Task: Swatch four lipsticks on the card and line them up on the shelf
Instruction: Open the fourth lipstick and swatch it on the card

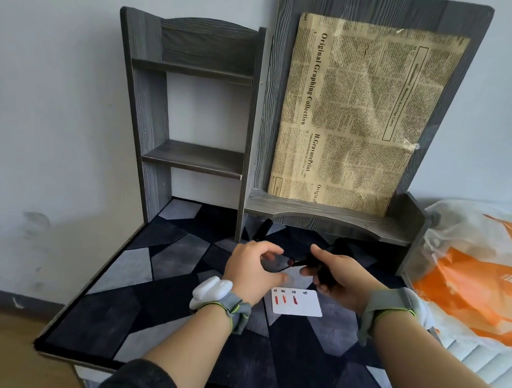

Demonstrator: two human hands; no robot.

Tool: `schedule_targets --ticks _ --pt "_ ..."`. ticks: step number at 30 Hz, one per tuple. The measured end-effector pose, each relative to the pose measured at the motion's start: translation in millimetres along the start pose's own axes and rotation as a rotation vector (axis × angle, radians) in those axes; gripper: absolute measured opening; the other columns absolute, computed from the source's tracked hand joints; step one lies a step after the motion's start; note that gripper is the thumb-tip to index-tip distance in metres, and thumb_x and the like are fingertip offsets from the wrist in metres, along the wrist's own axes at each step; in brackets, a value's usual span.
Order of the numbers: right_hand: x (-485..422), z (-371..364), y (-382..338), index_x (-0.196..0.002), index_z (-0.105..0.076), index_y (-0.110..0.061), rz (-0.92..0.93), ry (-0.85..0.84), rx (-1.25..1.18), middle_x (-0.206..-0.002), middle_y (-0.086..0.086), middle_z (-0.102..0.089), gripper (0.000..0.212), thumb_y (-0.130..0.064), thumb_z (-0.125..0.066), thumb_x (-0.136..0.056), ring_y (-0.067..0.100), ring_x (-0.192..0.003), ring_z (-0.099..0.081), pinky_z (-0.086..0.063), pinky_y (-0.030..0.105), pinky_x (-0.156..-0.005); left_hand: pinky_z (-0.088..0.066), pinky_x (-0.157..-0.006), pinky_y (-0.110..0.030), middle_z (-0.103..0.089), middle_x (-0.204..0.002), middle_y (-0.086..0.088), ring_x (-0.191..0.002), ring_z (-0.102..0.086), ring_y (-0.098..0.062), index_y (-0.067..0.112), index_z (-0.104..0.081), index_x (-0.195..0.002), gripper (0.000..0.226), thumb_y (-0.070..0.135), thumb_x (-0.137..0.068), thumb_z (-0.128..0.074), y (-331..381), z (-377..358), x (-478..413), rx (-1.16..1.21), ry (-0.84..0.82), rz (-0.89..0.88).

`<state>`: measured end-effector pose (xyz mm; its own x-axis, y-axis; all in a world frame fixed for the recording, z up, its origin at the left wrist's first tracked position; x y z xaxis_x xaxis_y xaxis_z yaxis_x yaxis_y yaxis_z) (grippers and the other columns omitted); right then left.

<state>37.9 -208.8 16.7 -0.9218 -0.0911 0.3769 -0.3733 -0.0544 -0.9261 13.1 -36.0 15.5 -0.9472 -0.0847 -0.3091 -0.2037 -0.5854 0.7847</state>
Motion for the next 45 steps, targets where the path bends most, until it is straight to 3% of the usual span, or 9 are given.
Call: schedule_targets --ticks 11,19,24,27,29,33,39,45 --pt "-3 -5 1 -0.084 -0.061 -0.011 -0.005 -0.029 0.051 -0.056 0.002 -0.054 0.034 -0.044 -0.061 -0.088 0.014 -0.049 -0.044 -0.033 0.023 -0.044 -0.044 -0.078 -0.028 -0.061 -0.08 0.015 -0.092 -0.053 -0.011 0.034 -0.072 -0.094 0.027 0.034 -0.068 -0.079 24 -2 -2 -0.041 0.058 -0.133" --pt "2 -9 -3 -0.079 -0.062 -0.01 -0.001 -0.066 0.044 -0.059 0.002 -0.049 0.031 -0.04 -0.061 -0.09 0.013 -0.049 -0.042 -0.032 0.023 -0.048 -0.053 -0.078 -0.031 -0.07 -0.08 0.012 -0.085 -0.063 -0.009 0.03 -0.072 -0.08 0.015 0.041 -0.07 -0.073 15 -1 -7 0.083 0.085 -0.029" --pt "2 -12 -4 -0.083 -0.059 -0.012 0.011 -0.089 0.057 -0.06 0.002 -0.05 0.027 -0.038 -0.061 -0.09 0.012 -0.047 -0.043 -0.033 0.021 -0.044 -0.053 -0.07 -0.032 -0.069 -0.071 0.008 -0.072 -0.064 -0.008 0.021 -0.071 -0.075 0.029 0.049 -0.075 -0.069 13 4 -9 0.027 0.061 0.029" --pt "1 -12 -5 -0.081 -0.059 -0.012 0.019 -0.086 0.039 -0.059 0.002 -0.05 0.028 -0.038 -0.062 -0.089 0.012 -0.045 -0.044 -0.034 0.021 -0.042 -0.052 -0.069 -0.027 -0.066 -0.077 0.01 -0.074 -0.062 -0.004 0.029 -0.067 -0.087 0.033 0.052 -0.065 -0.077 14 5 -7 0.08 0.004 0.027" --pt "0 -11 -5 -0.081 -0.059 -0.011 0.022 -0.08 0.035 -0.059 0.002 -0.05 0.028 -0.038 -0.062 -0.089 0.012 -0.045 -0.044 -0.034 0.021 -0.042 -0.052 -0.072 -0.026 -0.065 -0.081 0.011 -0.076 -0.062 -0.005 0.032 -0.065 -0.091 0.035 0.045 -0.062 -0.081 14 3 -7 0.08 -0.038 0.009" --pt "0 -12 -5 -0.084 -0.06 -0.011 0.017 -0.085 0.05 -0.059 0.002 -0.051 0.029 -0.04 -0.061 -0.089 0.012 -0.046 -0.044 -0.035 0.021 -0.042 -0.056 -0.077 -0.033 -0.069 -0.076 0.01 -0.074 -0.064 -0.006 0.027 -0.069 -0.081 0.017 0.028 -0.068 -0.078 15 4 -9 0.132 -0.011 -0.016" --pt "1 -15 -5 -0.082 -0.06 -0.011 0.002 -0.093 0.055 -0.059 0.002 -0.051 0.031 -0.041 -0.06 -0.089 0.012 -0.046 -0.044 -0.035 0.022 -0.045 -0.053 -0.068 -0.027 -0.069 -0.068 0.01 -0.07 -0.065 -0.006 0.025 -0.069 -0.073 0.014 0.036 -0.068 -0.076 13 5 -8 0.13 0.015 -0.002" --pt "3 -16 -6 -0.078 -0.063 -0.012 -0.003 -0.101 0.063 -0.06 0.003 -0.051 0.036 -0.045 -0.057 -0.09 0.013 -0.048 -0.043 -0.032 0.023 -0.047 -0.05 -0.074 -0.016 -0.073 -0.079 0.007 -0.073 -0.066 0.001 0.018 -0.074 -0.085 0.013 0.013 -0.074 -0.078 14 1 -8 0.449 -0.027 0.03"
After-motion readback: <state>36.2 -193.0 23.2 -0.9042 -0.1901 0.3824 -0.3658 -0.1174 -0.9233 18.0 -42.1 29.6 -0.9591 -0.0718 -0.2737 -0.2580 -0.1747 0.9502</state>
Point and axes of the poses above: each hand's wrist, its own x-axis away from the middle knuckle, its own z-axis out of the back of the hand, y = z × x, the point moved 5 cm from there along -x, towards the middle knuckle
